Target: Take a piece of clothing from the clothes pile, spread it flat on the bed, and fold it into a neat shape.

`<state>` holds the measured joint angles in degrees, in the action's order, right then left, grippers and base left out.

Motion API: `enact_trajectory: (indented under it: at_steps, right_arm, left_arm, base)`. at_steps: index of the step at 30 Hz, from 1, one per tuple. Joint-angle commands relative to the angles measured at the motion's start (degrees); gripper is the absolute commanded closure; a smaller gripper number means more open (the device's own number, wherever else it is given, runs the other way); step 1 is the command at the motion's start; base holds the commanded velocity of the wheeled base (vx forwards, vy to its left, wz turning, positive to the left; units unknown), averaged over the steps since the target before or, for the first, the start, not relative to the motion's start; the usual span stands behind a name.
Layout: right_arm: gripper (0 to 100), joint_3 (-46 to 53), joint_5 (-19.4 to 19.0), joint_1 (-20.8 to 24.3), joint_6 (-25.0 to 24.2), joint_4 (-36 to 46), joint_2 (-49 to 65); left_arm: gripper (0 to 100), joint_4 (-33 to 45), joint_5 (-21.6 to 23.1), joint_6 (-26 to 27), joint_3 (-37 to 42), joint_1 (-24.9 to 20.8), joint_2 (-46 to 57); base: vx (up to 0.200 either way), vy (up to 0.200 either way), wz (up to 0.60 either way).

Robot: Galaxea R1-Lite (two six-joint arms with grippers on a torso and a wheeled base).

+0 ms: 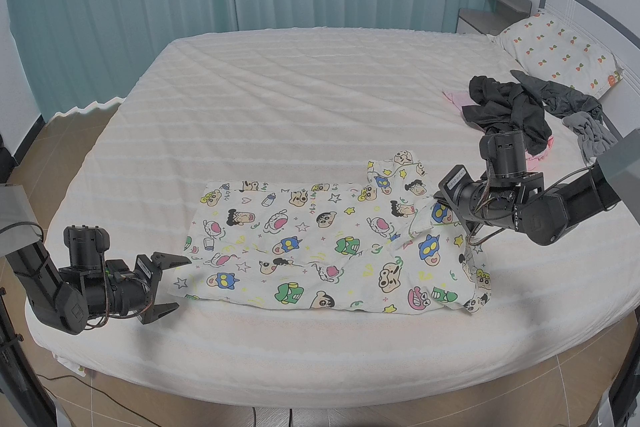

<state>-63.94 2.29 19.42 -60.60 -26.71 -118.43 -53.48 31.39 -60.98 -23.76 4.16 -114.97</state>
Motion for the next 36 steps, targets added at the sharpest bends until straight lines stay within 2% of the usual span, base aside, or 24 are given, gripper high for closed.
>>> enact_trajectory:
  at_steps: [1,11,15,18,20,24,26,30,31,32,34,35,36]
  right_arm:
    - [100,-2.7,0.0,-0.2,0.6,0.4,-2.6]
    - [100,-11.8,1.0,-0.9,1.8,6.7,-4.2]
    - [100,-12.5,1.4,-0.9,2.0,8.7,-4.1]
    - [100,-11.7,1.8,-0.9,2.8,9.0,-3.8]
    - [100,-10.2,2.4,-1.0,3.9,9.0,-3.4]
    - [100,-7.0,2.9,-0.5,5.0,8.6,-2.3]
    - [100,-5.9,2.9,-0.3,5.0,8.5,-2.2]
    - [100,-3.7,2.9,0.4,4.9,8.3,-1.2]
    - [100,-3.7,2.9,0.5,4.9,8.3,-1.2]
    - [100,-3.3,2.9,0.8,5.0,8.3,-0.9]
    - [100,-3.2,3.0,1.3,5.0,8.5,-0.4]
    - [100,-3.2,3.0,1.3,5.0,8.5,-0.3]
    - [100,-2.9,3.0,1.6,5.0,8.7,0.4]
  left_arm:
    - [0,0.0,-0.5,-0.1,-0.1,0.0,-0.2]
    - [0,0.0,-1.9,-0.2,0.0,-0.6,-0.1]
    - [0,-0.7,-1.8,-0.6,0.1,-0.2,-0.1]
    - [0,-3.1,-1.9,-1.9,0.0,0.9,-0.2]
    - [0,-8.2,-1.9,-4.3,0.1,2.1,-0.1]
    - [0,-14.4,-1.7,-3.4,-1.6,3.3,-0.3]
    - [0,-14.9,-1.3,1.0,-3.0,3.2,-0.4]
    - [0,-9.8,-1.3,19.3,-7.1,1.0,-3.9]
    - [0,-9.4,-1.3,20.0,-7.3,1.0,-4.1]
    - [0,-1.4,-1.3,29.8,-11.7,0.1,-5.8]
    - [0,5.4,-1.3,34.7,-15.7,-0.4,-6.6]
    - [0,5.9,-1.3,35.1,-16.1,-0.4,-6.7]
    - [0,11.9,-1.2,38.7,-20.0,-0.7,-7.0]
  base:
    - [0.000,0.000,0.00]
    - [0.000,0.000,0.00]
    - [0.000,0.000,0.00]
    - [0.000,0.000,0.00]
    - [0.000,0.000,0.00]
    - [0.000,0.000,0.00]
    - [0.000,0.000,0.00]
    - [0.000,0.000,0.00]
    - [0.000,0.000,0.00]
    - [0.000,0.000,0.00]
    - [0.000,0.000,0.00]
    - [0.000,0.000,0.00]
    - [0.000,0.000,0.00]
